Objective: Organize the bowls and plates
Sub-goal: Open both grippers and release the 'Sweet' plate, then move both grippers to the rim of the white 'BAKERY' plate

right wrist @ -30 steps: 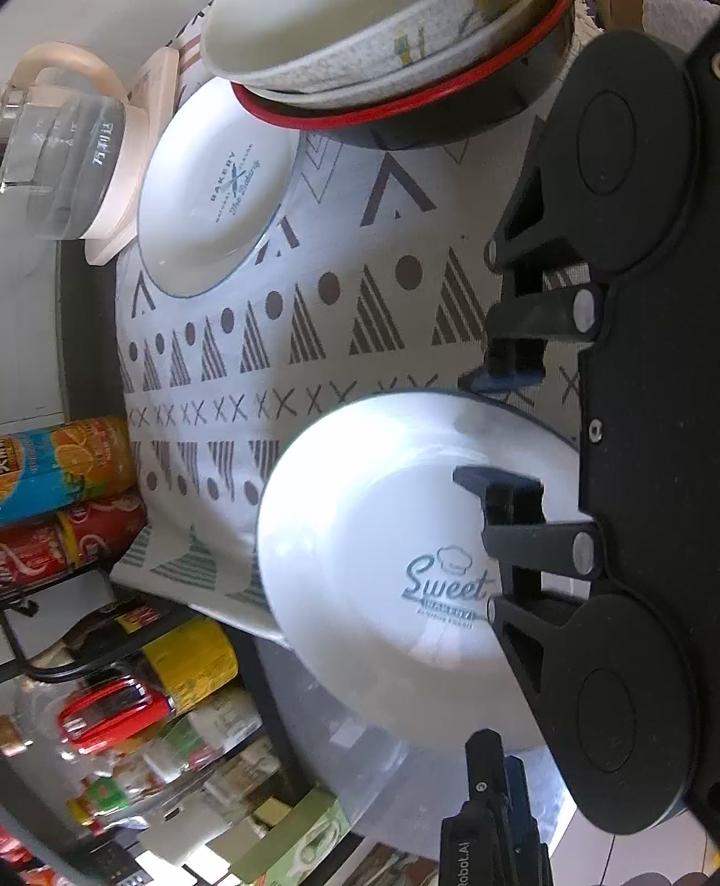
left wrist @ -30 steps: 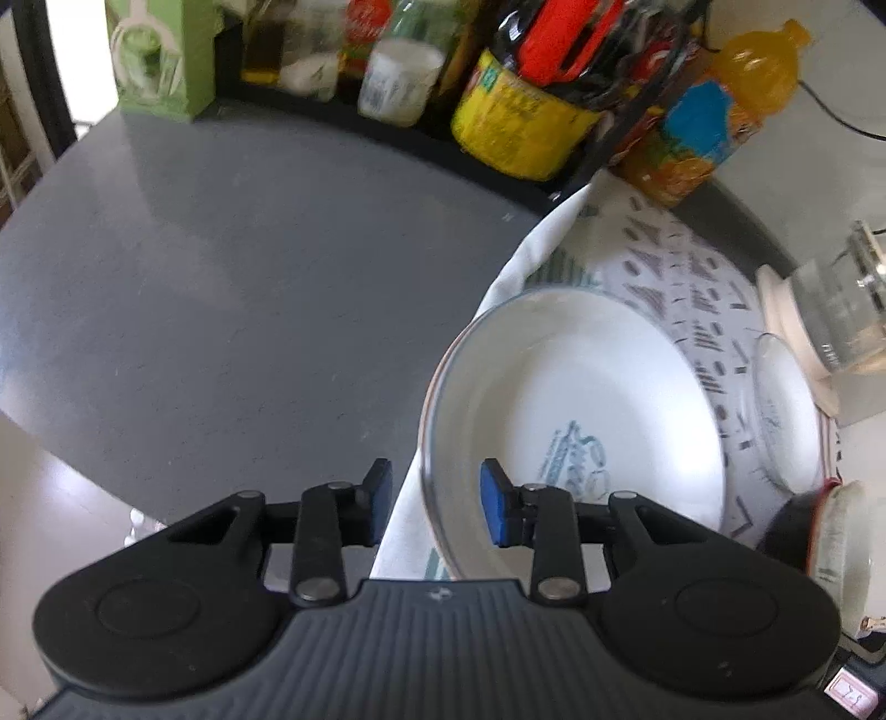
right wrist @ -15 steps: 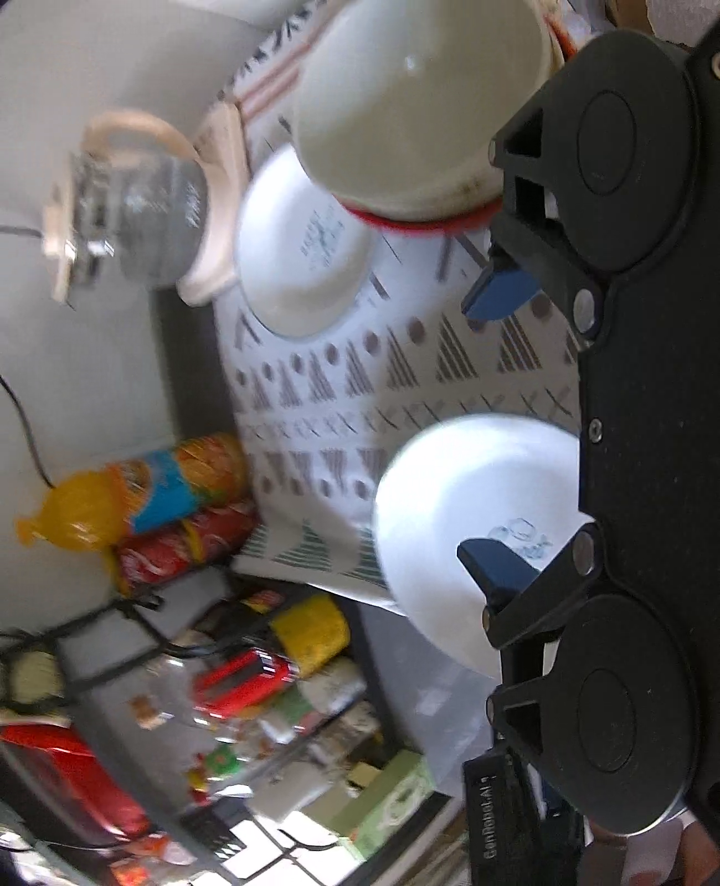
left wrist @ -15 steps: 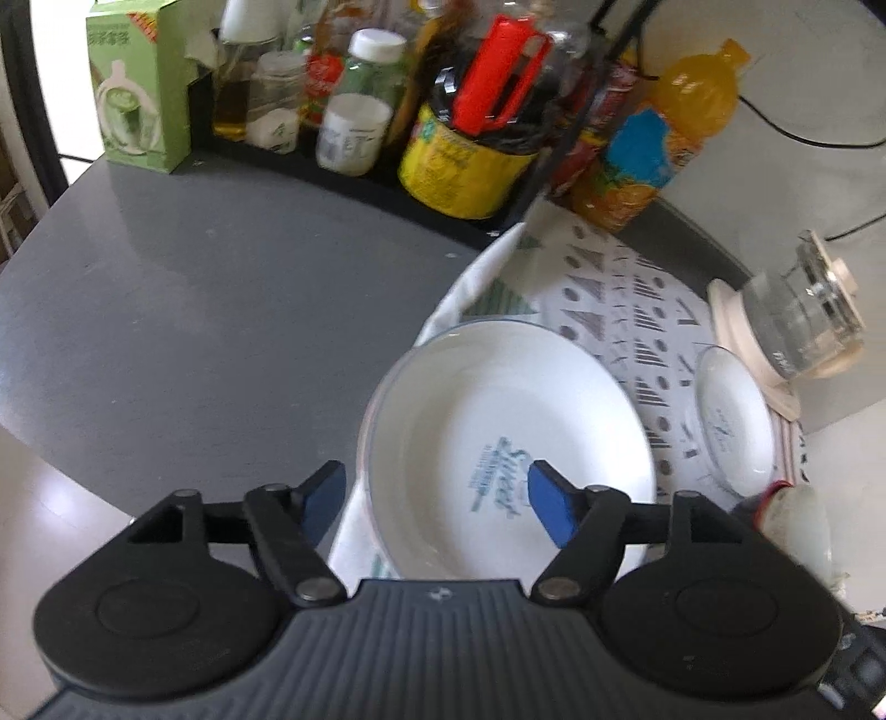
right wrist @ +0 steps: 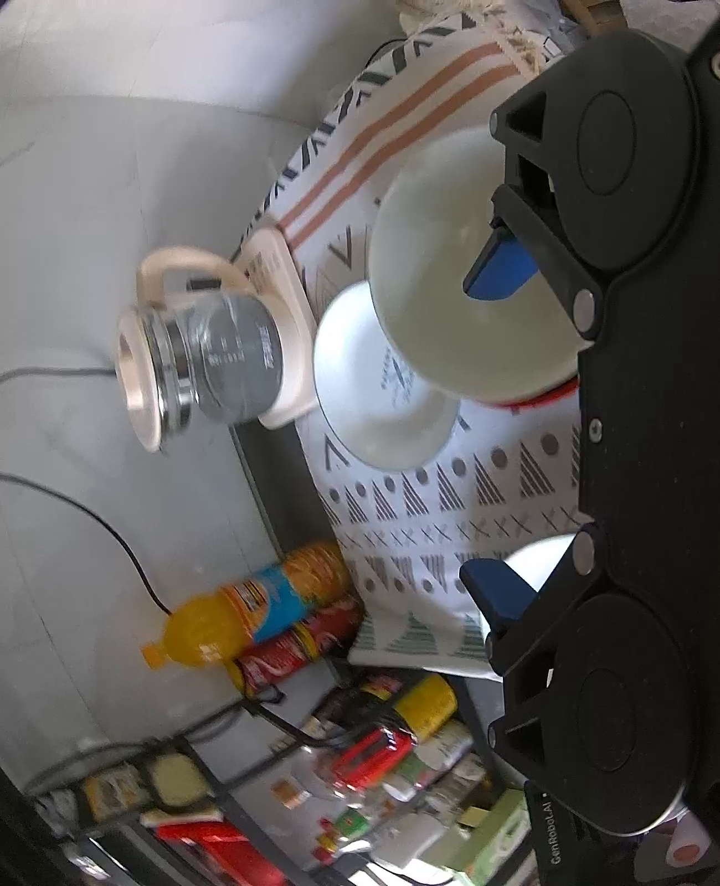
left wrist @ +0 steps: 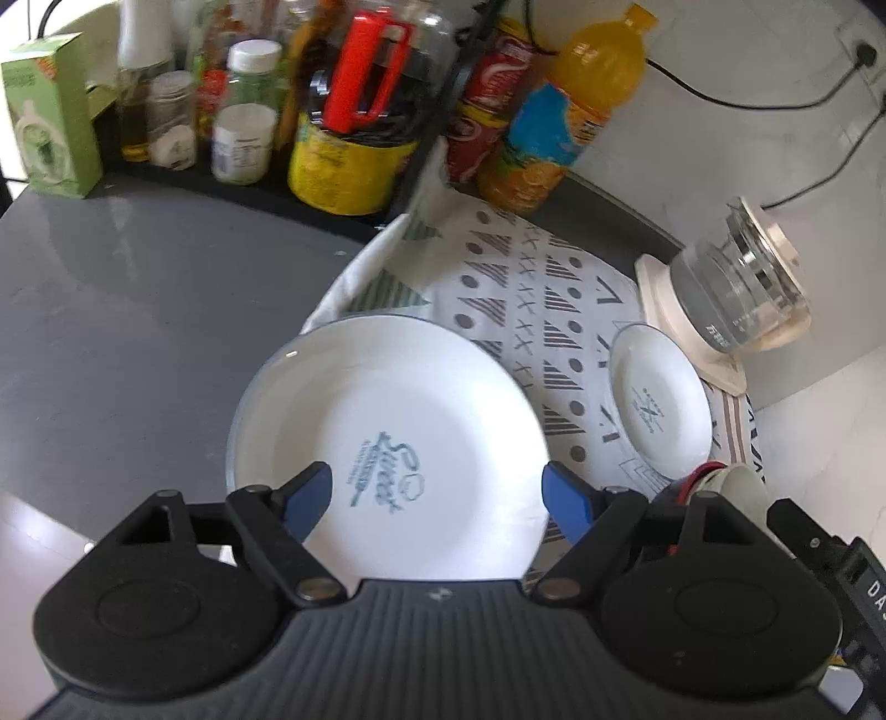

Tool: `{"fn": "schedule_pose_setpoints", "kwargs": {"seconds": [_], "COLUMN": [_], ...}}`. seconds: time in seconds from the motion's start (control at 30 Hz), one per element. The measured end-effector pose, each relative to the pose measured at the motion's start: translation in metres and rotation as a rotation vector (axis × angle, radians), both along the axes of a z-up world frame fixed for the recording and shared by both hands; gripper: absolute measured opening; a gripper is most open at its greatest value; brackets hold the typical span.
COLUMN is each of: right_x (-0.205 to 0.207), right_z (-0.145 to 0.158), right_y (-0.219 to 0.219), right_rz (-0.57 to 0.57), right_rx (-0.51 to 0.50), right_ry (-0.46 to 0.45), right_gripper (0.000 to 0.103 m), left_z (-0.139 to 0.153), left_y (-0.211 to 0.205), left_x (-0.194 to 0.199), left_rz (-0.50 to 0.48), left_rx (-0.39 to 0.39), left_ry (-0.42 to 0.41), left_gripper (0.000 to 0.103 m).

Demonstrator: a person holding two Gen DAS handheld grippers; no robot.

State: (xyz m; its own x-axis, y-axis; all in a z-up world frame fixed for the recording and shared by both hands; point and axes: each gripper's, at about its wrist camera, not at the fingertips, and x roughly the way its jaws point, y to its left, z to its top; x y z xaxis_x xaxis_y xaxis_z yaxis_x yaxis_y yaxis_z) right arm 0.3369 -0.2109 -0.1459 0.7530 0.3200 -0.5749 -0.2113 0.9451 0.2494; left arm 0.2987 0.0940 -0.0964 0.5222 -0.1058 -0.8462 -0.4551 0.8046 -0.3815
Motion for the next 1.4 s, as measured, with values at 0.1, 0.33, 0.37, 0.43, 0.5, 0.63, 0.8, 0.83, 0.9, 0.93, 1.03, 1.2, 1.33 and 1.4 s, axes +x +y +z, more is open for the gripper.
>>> {"fn": "schedule_pose_setpoints", "kwargs": {"seconds": [0.1,0.33,0.37,0.43,0.5,0.63,0.8,0.83,0.9,0.93,1.03,1.2,1.33,1.4], "right_x": [0.007,0.035,0.041,0.051,0.063,0.086,0.118,0.125,0.137,0.144,0.167,0.203,0.227,0.238], "right_z": [0.001,-0.001,0.000,0.000,0.001,0.001,-0.004,-0.005,-0.007,-0.009,-0.015,-0.026,-0.034,-0.038], "right_y": [-0.014,-0.045,-0.049,-0.055,-0.060,-0.065,-0.070,-0.070,-0.072,-0.074,-0.076,-0.076,-0.076,-0.074], "right_rz": [-0.026,-0.068,-0.071,-0.068,-0.066,-0.057,-0.027,-0.030,-0.021,-0.014,0.019,0.059,0.099,0.120], "right_rx": [0.010,0.038,0.044,0.051,0.041,0.005,-0.015,-0.030,-0.039,-0.036,-0.033,-0.053,-0.070,-0.088], "right_ry": [-0.002,0.008,0.013,0.019,0.028,0.049,0.091,0.096,0.106,0.118,0.159,0.224,0.266,0.281], "right_gripper": [0.101,0.101,0.101,0.101,0.101,0.101,0.101,0.100,0.100,0.099,0.093,0.089,0.083,0.083], "left_z": [0.001,0.003,0.004,0.004,0.004,0.000,-0.007,-0.008,-0.012,-0.015,-0.025,-0.040,-0.055,-0.063], "left_y": [-0.012,-0.043,-0.047,-0.055,-0.063,-0.076,-0.087,-0.088,-0.092,-0.093,-0.099,-0.110,-0.112,-0.112], "left_x": [0.012,0.044,0.048,0.058,0.068,0.088,0.110,0.114,0.123,0.128,0.143,0.165,0.178,0.183], "left_rz": [-0.021,-0.058,-0.062,-0.067,-0.076,-0.070,-0.052,-0.047,-0.035,-0.031,-0.019,-0.024,0.011,0.024], "left_rx": [0.010,0.015,0.013,0.001,-0.010,-0.031,-0.040,-0.046,-0.062,-0.069,-0.104,-0.152,-0.173,-0.185], "left_ry": [-0.003,-0.012,-0.013,-0.017,-0.019,-0.013,-0.010,-0.012,-0.010,-0.008,0.009,0.018,0.039,0.055], "left_gripper": [0.081,0.081,0.081,0.081,0.081,0.081,0.081,0.081,0.081,0.080,0.079,0.078,0.073,0.070]}}
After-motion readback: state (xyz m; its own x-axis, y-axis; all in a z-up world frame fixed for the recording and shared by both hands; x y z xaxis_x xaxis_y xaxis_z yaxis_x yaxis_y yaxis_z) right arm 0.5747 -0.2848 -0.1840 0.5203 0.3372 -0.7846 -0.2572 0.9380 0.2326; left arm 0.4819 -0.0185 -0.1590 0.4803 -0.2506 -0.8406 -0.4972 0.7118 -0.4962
